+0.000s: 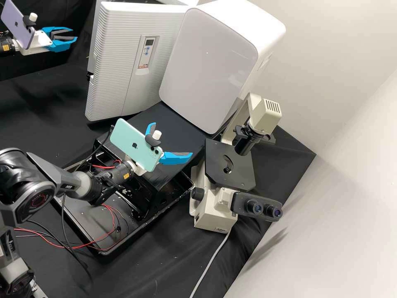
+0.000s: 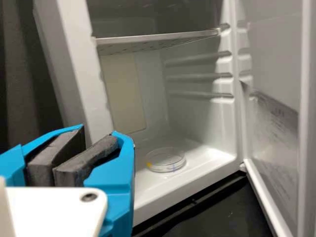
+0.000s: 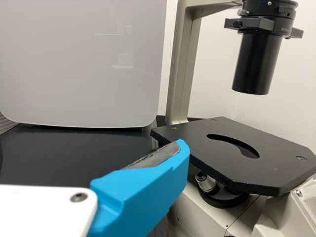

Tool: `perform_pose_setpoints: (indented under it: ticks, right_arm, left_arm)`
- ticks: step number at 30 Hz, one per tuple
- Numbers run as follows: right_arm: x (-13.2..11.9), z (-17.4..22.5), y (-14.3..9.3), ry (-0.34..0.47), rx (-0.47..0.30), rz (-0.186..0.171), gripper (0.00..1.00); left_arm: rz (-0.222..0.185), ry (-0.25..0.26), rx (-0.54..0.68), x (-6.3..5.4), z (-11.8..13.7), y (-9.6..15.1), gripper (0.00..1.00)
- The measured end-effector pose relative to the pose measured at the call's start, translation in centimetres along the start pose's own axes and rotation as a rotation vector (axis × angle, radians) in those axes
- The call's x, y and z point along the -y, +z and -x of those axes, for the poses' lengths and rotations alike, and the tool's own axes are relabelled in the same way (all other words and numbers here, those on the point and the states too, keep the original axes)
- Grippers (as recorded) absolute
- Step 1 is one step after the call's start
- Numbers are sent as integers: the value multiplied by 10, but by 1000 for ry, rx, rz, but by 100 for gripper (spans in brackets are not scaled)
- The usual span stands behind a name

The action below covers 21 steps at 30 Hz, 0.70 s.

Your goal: Open the incubator door

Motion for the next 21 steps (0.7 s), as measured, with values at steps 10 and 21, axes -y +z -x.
perform_pose_setpoints:
  ticks: [10,21]
  right_arm:
    - [0,0,0,0,0,0,100]
    - [0,0,0,0,0,0,100]
  left_arm:
    - [-90,-37,176,2,-4,25,0]
    - [-103,-34,290,-7,-10,40,0]
